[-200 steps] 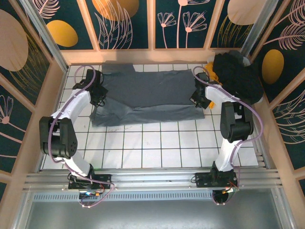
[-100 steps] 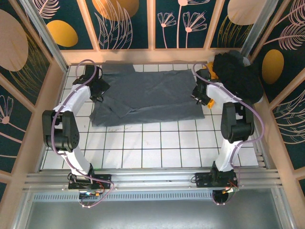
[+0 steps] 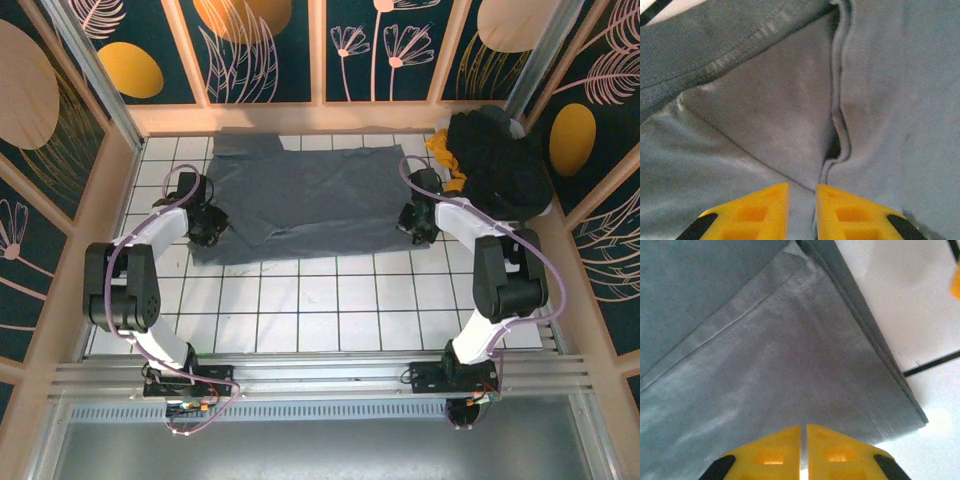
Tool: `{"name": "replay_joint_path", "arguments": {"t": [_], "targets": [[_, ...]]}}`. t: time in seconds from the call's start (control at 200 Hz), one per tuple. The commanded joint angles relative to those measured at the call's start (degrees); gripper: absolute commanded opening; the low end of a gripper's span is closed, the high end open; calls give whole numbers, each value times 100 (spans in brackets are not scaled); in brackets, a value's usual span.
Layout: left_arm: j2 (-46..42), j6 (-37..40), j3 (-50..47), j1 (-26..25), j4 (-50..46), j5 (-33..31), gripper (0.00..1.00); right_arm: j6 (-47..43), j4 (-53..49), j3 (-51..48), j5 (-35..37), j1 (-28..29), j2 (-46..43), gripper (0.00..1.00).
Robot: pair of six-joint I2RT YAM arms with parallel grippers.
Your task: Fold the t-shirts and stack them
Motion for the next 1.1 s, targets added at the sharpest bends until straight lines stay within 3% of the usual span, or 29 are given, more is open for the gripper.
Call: {"name": "replay_joint_path", "arguments": {"t": [0.0, 0.115, 0.3, 0.525, 0.646, 0.856, 0.971, 1.096], "targets": [[366, -104, 26, 50, 361, 163, 16, -176, 99, 96, 33, 25, 486, 10], [579, -120, -54, 47, 438, 172, 10, -132, -50, 29, 470, 23, 770, 13], [432, -7, -599, 49, 413, 96, 9, 19, -595, -345, 882, 63, 790, 15], [-501, 253, -1825, 45, 183, 7, 8, 381, -968, -1495, 1076, 117, -251, 15], [-1041, 242, -2410, 42, 175, 247, 11, 684, -1192, -1900, 1115, 421, -789, 16], [-1651, 338, -2039, 33, -243, 232, 24, 1245, -1575, -1193, 948, 1143, -1130, 26], [-1920, -146, -1920, -61, -247, 649, 56, 1165, -1159, -872, 650, 1437, -1554, 42], [-2017, -998, -1958, -517, -35, 1065, 59, 635, -467, -641, 112, 1610, -1708, 52]]}}
